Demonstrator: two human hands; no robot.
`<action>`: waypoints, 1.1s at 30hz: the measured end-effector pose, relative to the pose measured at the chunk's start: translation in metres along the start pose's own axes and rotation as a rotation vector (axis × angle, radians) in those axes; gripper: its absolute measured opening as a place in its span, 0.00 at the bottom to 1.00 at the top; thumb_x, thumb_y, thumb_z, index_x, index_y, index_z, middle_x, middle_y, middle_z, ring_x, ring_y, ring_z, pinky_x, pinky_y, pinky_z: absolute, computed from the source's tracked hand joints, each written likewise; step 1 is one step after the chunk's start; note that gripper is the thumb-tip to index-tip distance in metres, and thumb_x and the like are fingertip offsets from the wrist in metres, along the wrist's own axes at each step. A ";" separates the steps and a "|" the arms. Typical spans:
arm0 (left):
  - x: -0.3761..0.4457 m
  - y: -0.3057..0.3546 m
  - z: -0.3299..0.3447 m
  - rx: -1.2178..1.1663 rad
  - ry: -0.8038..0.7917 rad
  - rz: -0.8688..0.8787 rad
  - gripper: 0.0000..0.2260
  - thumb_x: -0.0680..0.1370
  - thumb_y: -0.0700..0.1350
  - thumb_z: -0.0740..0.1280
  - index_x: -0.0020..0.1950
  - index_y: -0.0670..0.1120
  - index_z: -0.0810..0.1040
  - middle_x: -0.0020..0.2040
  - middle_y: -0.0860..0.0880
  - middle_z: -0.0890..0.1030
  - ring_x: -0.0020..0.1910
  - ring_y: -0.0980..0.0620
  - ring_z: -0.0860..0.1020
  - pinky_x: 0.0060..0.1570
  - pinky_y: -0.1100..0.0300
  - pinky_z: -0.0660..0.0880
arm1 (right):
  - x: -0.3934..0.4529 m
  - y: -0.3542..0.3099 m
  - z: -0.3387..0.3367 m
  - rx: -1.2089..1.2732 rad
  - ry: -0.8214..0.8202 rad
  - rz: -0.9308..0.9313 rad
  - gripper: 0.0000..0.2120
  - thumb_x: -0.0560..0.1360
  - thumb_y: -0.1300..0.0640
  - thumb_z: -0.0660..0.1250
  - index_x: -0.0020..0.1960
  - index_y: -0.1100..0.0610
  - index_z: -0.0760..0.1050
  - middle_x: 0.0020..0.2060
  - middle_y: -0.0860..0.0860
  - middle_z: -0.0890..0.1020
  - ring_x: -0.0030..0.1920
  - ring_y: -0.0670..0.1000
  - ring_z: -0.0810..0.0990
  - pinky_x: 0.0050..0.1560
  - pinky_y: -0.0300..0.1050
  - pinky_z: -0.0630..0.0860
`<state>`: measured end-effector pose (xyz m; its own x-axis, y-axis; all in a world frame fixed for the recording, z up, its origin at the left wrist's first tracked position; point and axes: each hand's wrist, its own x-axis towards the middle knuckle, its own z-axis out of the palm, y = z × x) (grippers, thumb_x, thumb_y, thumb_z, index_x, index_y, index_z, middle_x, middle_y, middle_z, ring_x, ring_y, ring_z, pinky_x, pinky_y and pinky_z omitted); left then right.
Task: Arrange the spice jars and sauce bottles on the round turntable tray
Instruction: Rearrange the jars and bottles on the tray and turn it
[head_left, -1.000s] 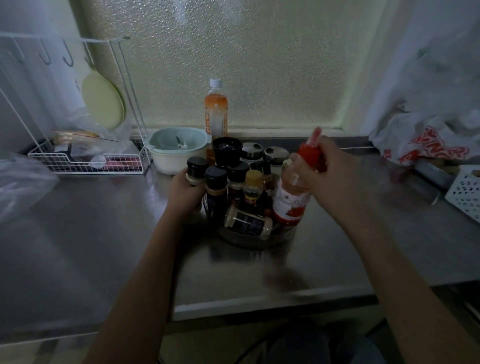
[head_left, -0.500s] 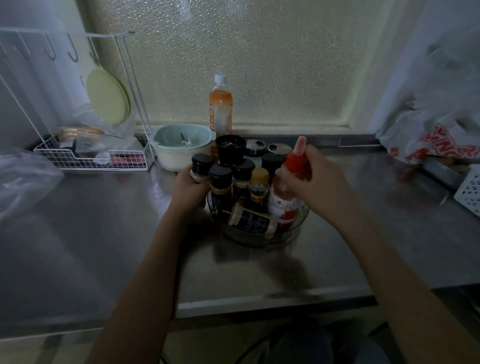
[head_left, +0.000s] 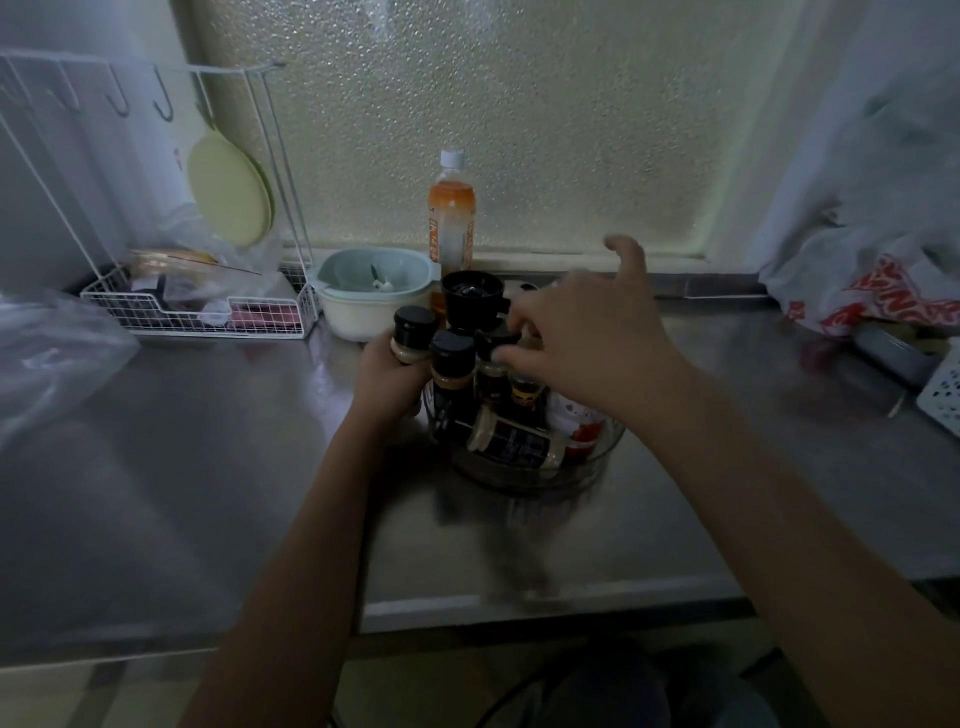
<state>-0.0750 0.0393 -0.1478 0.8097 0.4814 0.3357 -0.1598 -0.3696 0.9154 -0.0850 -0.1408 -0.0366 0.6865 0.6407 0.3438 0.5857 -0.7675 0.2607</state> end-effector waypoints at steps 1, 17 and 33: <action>0.000 0.001 0.000 -0.006 0.000 0.004 0.14 0.73 0.35 0.68 0.32 0.50 0.71 0.26 0.56 0.75 0.22 0.69 0.72 0.24 0.75 0.66 | 0.000 -0.001 0.004 -0.048 -0.080 0.016 0.17 0.74 0.37 0.59 0.51 0.48 0.76 0.39 0.43 0.76 0.53 0.49 0.79 0.72 0.64 0.39; 0.001 -0.001 0.000 -0.072 -0.038 0.003 0.06 0.68 0.44 0.67 0.33 0.51 0.72 0.28 0.52 0.74 0.22 0.67 0.70 0.23 0.72 0.65 | -0.025 0.035 -0.016 0.365 0.124 0.081 0.13 0.66 0.41 0.63 0.46 0.44 0.76 0.38 0.42 0.78 0.46 0.45 0.75 0.72 0.51 0.49; 0.005 -0.007 0.001 -0.061 -0.036 -0.014 0.01 0.72 0.40 0.68 0.41 0.44 0.77 0.33 0.50 0.77 0.25 0.69 0.72 0.26 0.74 0.66 | -0.039 0.025 0.005 0.259 0.138 0.035 0.13 0.71 0.45 0.54 0.47 0.50 0.73 0.42 0.45 0.78 0.48 0.48 0.72 0.56 0.49 0.62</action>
<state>-0.0692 0.0438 -0.1530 0.8318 0.4569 0.3153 -0.1811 -0.3136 0.9321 -0.0950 -0.1848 -0.0476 0.6531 0.5915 0.4729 0.6655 -0.7462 0.0143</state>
